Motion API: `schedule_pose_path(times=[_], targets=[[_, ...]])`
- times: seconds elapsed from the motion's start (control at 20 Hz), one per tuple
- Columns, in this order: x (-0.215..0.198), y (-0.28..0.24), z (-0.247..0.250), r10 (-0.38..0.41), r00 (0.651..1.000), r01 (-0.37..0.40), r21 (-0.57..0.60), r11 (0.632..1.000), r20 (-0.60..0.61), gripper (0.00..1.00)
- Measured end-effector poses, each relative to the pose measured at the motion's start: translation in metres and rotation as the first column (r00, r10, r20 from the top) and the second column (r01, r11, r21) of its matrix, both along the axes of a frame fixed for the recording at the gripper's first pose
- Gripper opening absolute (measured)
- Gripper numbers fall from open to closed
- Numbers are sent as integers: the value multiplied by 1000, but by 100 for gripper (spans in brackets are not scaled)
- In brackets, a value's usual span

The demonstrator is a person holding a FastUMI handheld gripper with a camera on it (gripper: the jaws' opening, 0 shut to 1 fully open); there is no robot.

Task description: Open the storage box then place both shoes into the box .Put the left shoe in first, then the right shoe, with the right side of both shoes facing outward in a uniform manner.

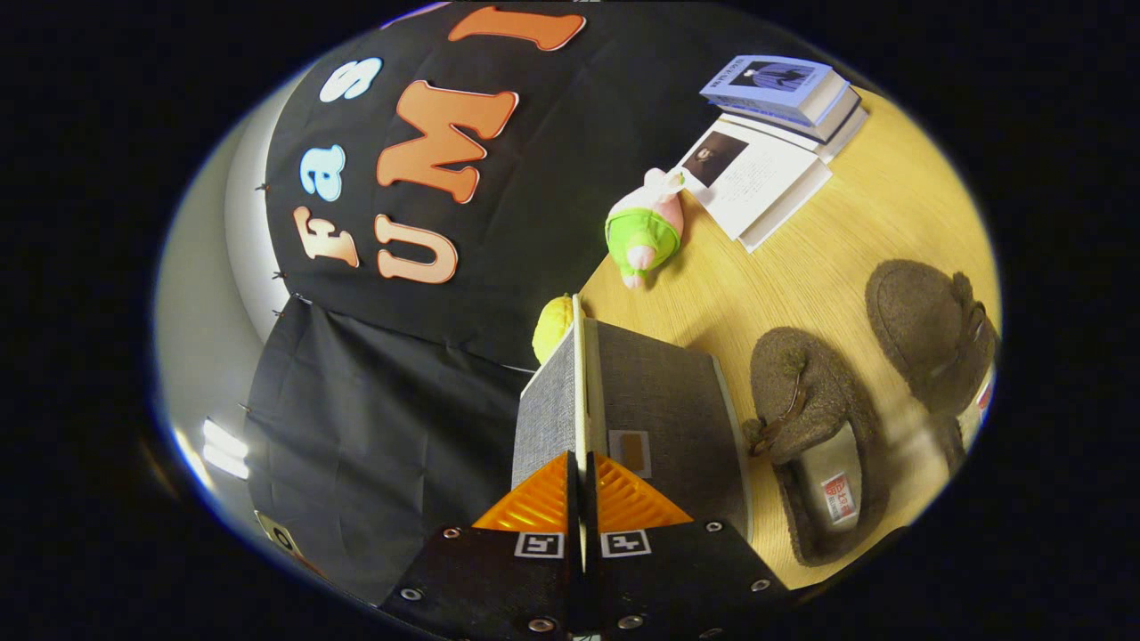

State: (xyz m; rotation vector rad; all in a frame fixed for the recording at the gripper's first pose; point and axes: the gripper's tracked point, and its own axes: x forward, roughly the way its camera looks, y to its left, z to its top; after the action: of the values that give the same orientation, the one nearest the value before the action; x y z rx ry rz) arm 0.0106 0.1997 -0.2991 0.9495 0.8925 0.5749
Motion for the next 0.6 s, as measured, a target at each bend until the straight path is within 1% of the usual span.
schedule_pose_path(times=[0.35,0.6], targets=[[9,31,91,-1,993,-4,47,999,116,1],[7,77,138,2,982,-1,-6,1000,189,2]])
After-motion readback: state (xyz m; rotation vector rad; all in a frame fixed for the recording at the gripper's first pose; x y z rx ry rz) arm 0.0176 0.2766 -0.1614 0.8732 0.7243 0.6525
